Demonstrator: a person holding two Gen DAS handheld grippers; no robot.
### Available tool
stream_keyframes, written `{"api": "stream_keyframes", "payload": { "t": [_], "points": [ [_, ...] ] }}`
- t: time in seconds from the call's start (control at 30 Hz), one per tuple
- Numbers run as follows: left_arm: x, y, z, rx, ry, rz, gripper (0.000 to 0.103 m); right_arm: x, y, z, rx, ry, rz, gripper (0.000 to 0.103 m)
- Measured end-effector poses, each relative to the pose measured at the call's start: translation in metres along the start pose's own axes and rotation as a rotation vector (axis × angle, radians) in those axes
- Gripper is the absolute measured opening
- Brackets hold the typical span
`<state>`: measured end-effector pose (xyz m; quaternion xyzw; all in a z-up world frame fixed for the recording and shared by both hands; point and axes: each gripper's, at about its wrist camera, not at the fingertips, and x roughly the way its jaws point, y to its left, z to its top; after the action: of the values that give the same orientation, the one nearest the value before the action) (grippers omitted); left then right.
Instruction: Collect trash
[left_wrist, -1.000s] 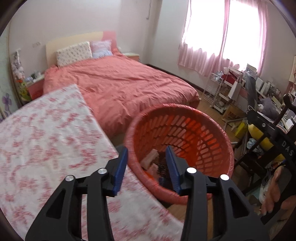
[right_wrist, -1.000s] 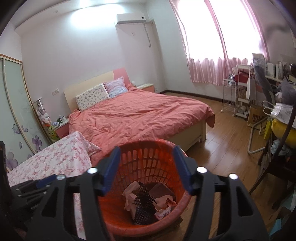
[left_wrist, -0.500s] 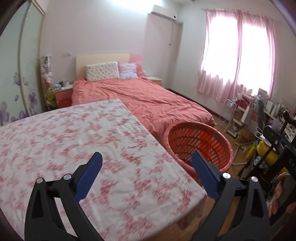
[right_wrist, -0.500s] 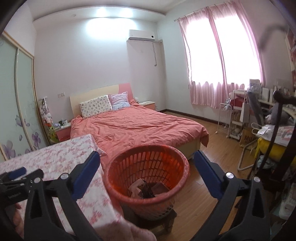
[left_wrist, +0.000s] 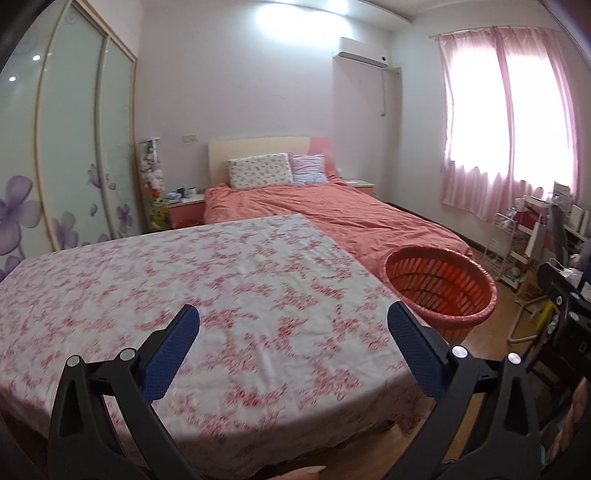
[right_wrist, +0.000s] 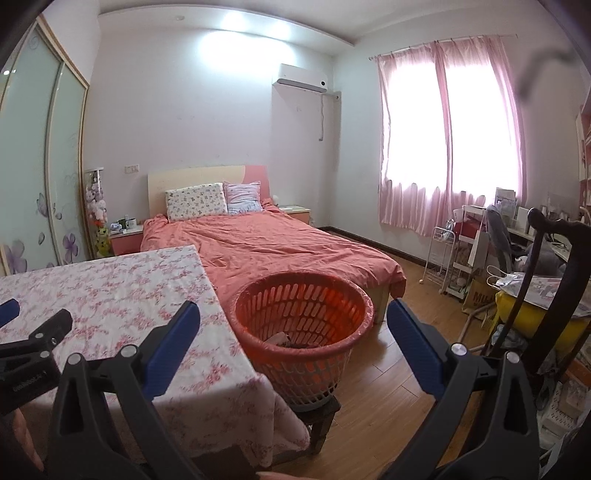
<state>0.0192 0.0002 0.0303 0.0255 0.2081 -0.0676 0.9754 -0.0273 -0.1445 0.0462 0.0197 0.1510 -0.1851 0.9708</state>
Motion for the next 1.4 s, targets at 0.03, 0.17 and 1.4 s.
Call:
{"api": "stream_keyframes", "payload": {
  "t": [0.03, 0.17, 1.4],
  "points": [
    [-0.002, 0.000, -0.003, -0.004, 0.000, 0.006, 0.100, -0.003, 0.002, -0.002, 0.002, 0.001, 0.002, 0.099],
    [-0.008, 0.005, -0.014, -0.015, 0.001, 0.043, 0.100, -0.012, 0.005, -0.007, 0.006, 0.005, 0.007, 0.099],
    [-0.012, 0.023, -0.043, -0.115, 0.110, 0.116, 0.100, 0.012, 0.022, -0.045, -0.022, 0.182, -0.007, 0.099]
  ]
}}
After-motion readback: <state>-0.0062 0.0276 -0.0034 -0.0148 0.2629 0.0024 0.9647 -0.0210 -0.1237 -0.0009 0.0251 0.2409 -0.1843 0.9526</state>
